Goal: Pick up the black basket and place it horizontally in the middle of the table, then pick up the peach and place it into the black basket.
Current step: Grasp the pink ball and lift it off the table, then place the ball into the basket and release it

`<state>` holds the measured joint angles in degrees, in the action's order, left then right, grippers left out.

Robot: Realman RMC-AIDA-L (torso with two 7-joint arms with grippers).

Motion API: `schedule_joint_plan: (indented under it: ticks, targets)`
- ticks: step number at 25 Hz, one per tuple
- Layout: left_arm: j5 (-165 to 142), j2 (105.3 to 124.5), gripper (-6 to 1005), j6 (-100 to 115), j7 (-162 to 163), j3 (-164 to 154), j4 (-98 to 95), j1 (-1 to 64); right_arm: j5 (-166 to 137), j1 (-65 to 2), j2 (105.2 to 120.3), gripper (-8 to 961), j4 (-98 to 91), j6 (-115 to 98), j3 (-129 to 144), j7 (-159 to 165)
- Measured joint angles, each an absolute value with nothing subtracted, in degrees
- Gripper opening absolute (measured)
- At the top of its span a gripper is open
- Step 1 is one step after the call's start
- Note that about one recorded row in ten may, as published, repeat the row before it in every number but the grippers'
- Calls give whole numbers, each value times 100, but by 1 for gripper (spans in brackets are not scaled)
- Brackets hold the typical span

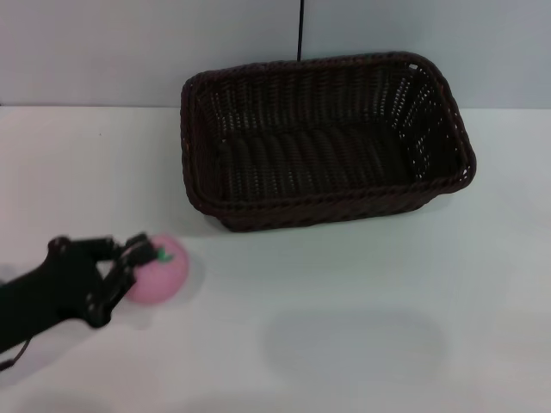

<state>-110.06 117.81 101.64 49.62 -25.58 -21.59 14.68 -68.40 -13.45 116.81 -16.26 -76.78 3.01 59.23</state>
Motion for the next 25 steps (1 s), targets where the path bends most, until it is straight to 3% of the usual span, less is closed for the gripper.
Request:
schedule_joint_plan:
  ticks: [7,16,25]
  targets:
    - [-9654,11847,48,10285,4777,-2557,-1209,2182,-6849,-1383,11679,421,-1534,-7671,314,5923]
    - [-9309,11881,104,9847,4083,-2299,2,3167,-6849,-1388,11694,420,-1386,-7520,309,5958]
    - [-9350,11890,159,9485,4069,-2058,382,3410,-6856,-1401,11690,420,-1254,-7520,316,5968]
